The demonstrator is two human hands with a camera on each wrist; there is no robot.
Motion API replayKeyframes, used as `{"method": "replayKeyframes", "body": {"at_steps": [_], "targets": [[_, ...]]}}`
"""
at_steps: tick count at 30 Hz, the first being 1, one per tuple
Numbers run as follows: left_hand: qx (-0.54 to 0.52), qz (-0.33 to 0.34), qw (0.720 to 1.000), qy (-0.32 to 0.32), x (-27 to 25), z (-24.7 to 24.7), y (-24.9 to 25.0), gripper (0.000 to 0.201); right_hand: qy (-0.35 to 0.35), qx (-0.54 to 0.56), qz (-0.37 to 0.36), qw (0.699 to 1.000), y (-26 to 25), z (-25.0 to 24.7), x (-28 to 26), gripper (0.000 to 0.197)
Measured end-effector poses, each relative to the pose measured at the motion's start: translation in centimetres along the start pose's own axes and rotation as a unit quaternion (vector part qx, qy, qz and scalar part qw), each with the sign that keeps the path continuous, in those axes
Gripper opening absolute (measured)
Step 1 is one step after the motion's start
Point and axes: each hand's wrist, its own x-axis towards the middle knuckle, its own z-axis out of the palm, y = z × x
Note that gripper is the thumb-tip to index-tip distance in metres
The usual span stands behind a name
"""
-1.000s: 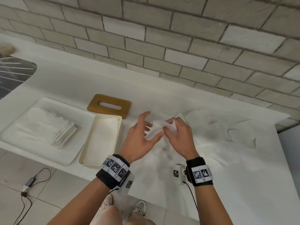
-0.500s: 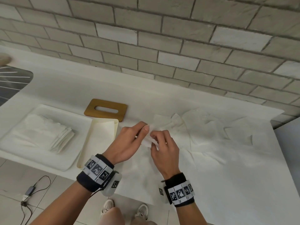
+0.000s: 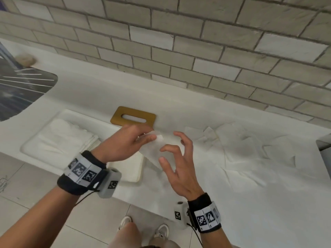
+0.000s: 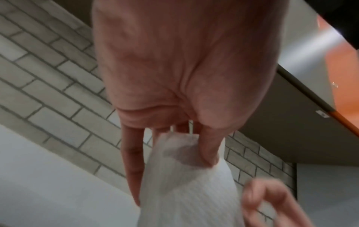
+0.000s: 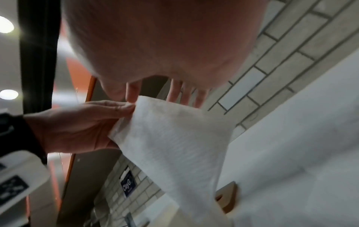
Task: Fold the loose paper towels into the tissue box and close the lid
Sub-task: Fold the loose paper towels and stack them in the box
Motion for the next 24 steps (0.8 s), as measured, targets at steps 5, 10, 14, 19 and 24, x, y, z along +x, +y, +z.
{"method": "replayKeyframes", "body": {"at_steps": [5,10,14,19,24], "targets": [[0.106,0.018,0.994,0.005,0.7,-4.9,-3.0,0.027,-0.027,0.1,0.05,0.993,-1.9,3.4,1.2,0.02],[0.144,-0.007,0.989,0.043,1.9,-4.7,-7.0,0.03,-0.069,0.136,0.198,0.968,-3.7,7.6,1.8,0.024],[0.191,-0.022,0.976,0.103,0.6,-2.0,-9.1,0.04,-0.128,0.011,0.255,0.958,-3.1,11.0,2.8,0.03],[0.207,-0.105,0.97,-0.079,-1.3,2.0,-11.5,0.039,-0.211,-0.055,0.259,0.941,-2.7,11.7,3.5,0.034],[0.245,-0.134,0.947,-0.16,-2.7,5.9,-12.3,0.081,-0.236,0.057,0.299,0.923,-1.2,8.9,4.2,0.032]]}}
